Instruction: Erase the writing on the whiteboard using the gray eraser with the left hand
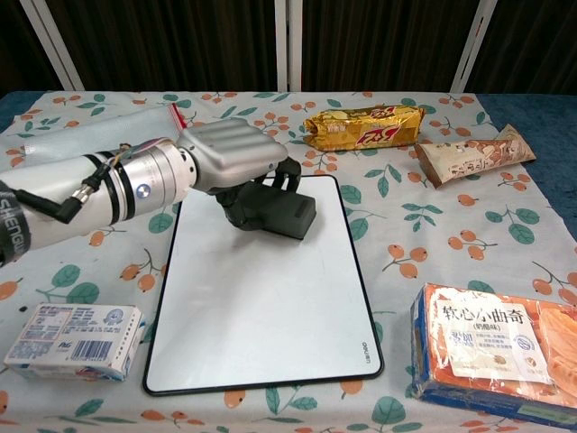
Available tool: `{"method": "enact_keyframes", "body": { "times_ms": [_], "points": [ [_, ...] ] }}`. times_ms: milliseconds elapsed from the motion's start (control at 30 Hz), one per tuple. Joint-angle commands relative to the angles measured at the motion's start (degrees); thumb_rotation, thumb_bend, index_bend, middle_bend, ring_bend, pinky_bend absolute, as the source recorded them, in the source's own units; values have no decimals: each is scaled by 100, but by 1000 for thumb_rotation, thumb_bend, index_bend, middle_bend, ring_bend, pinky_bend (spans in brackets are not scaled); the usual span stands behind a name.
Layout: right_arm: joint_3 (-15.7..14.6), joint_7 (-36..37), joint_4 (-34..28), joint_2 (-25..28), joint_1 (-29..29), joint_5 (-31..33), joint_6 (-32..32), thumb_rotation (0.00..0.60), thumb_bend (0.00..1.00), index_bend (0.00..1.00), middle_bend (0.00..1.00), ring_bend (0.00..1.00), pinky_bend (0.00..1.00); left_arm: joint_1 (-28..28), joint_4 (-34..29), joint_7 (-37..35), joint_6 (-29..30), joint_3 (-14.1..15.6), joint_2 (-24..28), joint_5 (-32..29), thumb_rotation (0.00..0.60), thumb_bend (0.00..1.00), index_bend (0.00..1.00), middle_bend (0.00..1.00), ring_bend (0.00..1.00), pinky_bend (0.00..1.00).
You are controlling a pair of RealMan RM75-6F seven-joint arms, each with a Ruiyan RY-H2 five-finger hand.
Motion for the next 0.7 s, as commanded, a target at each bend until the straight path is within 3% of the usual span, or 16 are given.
{"method": "enact_keyframes", "body": {
  "times_ms": [33, 467, 700],
  "points": [
    [-5, 1, 2, -1, -3, -4, 1, 600, 259, 0, 0, 0, 0, 23, -268, 123, -62, 215, 104, 23, 600, 465, 561, 475, 461, 414],
    [-21, 20, 45, -20, -13, 10, -20, 600, 260, 0, 0, 0, 0, 332, -1502, 795, 458, 833, 752, 161, 600, 465, 571, 485, 469, 414],
    [-44, -18, 27, -43, -9, -41, -14, 600, 261, 0, 0, 0, 0, 470, -1910, 875, 529, 962, 1225, -76, 600, 465, 600, 513, 494, 416]
  ]
}}
